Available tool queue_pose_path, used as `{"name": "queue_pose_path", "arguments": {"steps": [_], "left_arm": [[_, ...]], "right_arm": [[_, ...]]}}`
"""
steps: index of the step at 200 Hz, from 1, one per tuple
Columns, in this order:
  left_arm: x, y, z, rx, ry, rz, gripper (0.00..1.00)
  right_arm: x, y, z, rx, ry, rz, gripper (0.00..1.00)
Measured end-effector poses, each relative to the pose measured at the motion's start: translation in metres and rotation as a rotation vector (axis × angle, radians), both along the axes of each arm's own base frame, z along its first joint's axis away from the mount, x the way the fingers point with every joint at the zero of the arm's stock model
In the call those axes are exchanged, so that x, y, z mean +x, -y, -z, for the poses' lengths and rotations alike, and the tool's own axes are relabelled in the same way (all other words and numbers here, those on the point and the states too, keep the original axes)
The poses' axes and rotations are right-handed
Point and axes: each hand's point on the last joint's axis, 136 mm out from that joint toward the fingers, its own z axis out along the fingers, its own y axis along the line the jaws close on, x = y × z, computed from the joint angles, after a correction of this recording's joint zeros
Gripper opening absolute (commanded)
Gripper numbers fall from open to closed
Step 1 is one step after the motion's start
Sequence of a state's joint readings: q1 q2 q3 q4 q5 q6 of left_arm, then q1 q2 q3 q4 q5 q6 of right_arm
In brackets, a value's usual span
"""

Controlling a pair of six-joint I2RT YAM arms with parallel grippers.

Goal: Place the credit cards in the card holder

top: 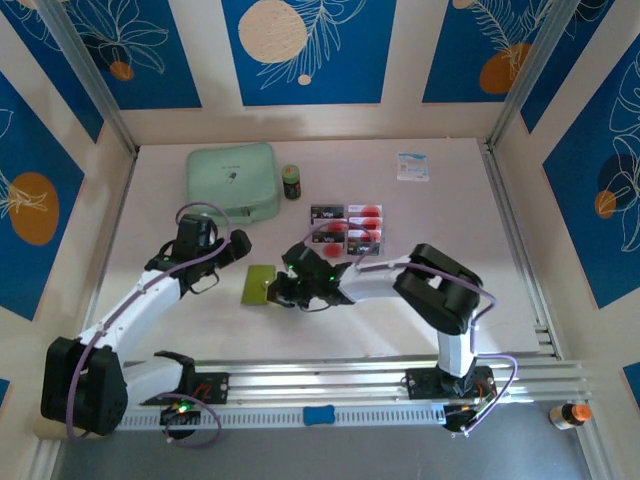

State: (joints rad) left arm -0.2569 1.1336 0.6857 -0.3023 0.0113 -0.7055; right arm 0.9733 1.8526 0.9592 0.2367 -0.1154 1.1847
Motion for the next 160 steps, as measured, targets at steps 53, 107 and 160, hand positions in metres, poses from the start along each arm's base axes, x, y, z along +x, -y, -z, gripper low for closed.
{"name": "queue_pose_path", "arguments": {"steps": [53,107,160], "left_arm": [[0.022,0.038,-0.043,-0.157,0.157,0.155,1.0],[0.056,0.087,-0.094,-0.418,0.288,0.288,1.0],[0.062,0.118,-0.115,-0.574,0.332,0.335,1.0]], "right_arm": [[0.043,0.05,-0.107,0.184,0.179,-0.033,0.0],[0.072,0.105,-0.167,0.316,0.288,-0.009,0.0],[0.065,0.107,-0.169,0.371,0.266,-0.046,0.0]]}}
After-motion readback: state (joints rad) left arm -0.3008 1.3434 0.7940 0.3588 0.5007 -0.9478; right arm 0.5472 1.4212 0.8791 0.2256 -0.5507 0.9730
